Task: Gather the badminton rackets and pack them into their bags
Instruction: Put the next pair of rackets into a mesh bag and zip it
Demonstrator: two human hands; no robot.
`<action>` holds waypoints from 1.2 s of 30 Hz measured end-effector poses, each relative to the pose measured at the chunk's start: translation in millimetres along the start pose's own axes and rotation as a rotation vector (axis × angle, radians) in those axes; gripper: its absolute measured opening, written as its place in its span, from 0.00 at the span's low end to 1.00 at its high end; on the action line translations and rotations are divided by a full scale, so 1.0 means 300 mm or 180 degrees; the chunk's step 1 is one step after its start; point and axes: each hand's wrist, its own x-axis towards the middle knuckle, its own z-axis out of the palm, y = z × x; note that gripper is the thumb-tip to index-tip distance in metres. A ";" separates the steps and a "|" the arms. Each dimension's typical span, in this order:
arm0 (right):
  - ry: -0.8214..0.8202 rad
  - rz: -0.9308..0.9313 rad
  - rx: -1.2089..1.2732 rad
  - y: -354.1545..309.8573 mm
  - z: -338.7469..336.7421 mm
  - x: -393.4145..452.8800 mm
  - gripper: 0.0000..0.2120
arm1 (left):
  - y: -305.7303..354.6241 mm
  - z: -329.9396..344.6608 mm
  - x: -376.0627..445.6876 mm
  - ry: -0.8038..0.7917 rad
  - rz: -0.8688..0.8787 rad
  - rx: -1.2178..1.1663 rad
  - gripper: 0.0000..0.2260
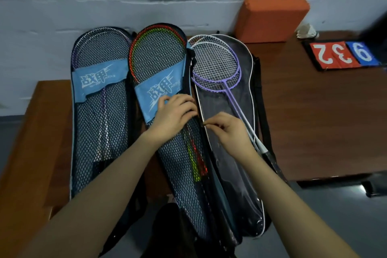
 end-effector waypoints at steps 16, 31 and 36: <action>0.0041 0.0390 0.0302 0.056 -0.051 -0.185 0.06 | 0.127 0.094 -0.113 -0.0774 0.0041 -0.0246 0.14; -0.0076 0.0132 0.0630 -0.018 -0.156 -0.304 0.05 | 0.164 0.024 -0.059 0.0660 -0.1275 -0.0687 0.08; 0.0140 0.0078 0.0741 -0.043 -0.166 -0.311 0.07 | 0.277 0.013 -0.150 -0.0090 -0.0222 -0.0483 0.14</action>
